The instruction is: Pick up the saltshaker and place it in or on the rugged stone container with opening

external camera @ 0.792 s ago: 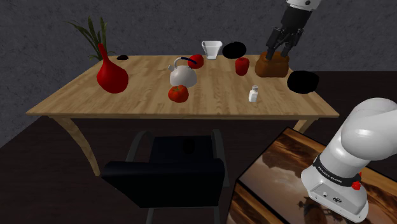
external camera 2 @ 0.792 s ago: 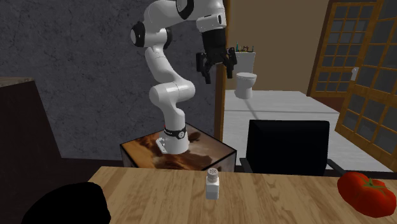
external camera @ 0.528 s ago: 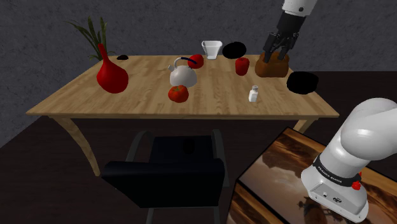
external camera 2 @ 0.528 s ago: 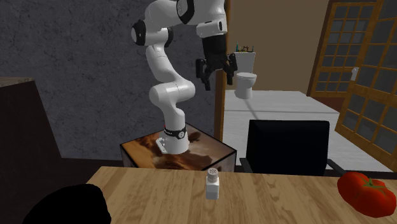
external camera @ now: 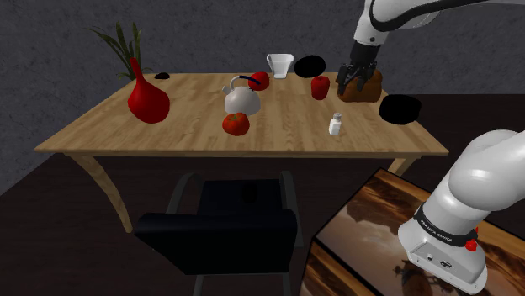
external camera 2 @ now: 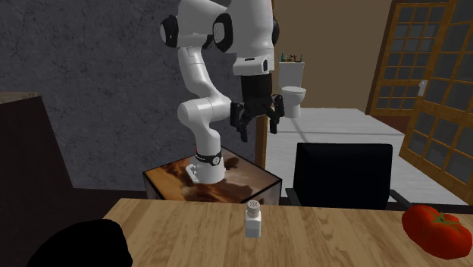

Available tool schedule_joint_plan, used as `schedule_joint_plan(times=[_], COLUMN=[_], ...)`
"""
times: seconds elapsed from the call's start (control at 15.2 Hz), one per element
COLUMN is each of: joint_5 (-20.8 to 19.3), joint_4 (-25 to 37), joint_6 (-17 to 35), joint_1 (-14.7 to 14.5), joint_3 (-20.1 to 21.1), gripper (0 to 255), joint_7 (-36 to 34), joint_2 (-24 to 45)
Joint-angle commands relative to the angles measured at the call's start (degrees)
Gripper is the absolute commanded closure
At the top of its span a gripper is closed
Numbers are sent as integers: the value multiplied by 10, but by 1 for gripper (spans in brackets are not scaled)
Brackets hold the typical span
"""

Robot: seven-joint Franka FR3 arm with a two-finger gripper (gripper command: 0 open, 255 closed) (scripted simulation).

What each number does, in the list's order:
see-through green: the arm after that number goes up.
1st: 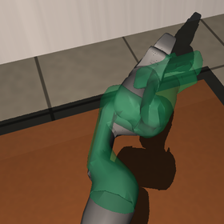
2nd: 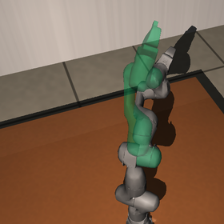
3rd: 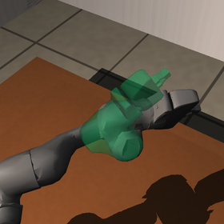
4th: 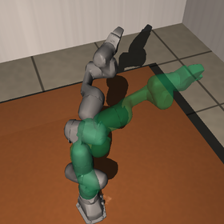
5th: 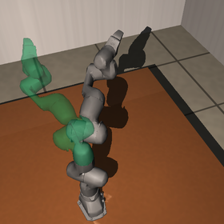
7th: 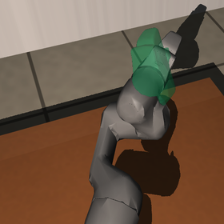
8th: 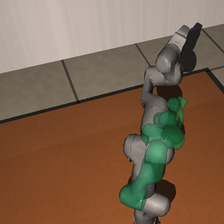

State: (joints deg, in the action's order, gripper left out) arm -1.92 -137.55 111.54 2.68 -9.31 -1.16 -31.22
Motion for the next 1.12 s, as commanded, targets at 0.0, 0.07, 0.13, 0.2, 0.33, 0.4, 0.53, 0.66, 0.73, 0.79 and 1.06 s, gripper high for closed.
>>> schedule_joint_plan(times=[0.0,0.07,0.13,0.2,0.33,0.4,0.53,0.66,0.73,0.79,1.06], joint_5=[-5,-7,-9,-11,-13,-14,-14,-12,-12,-11,-7], joint_4=[-1,2,6,10,21,27,41,44,40,36,21], joint_6=[31,43,55,67,90,101,122,138,146,154,186], joint_1=[3,4,6,8,11,13,17,18,18,18,18], joint_3=[-7,-12,-17,-22,-31,-36,-45,-48,-49,-49,-51], gripper=[0,0,0,0,0,0,0,0,0,0,0], joint_7=[5,9,14,18,27,31,41,45,46,47,50], joint_2=[36,55,75,95,135,156,197,219,223,227,245])
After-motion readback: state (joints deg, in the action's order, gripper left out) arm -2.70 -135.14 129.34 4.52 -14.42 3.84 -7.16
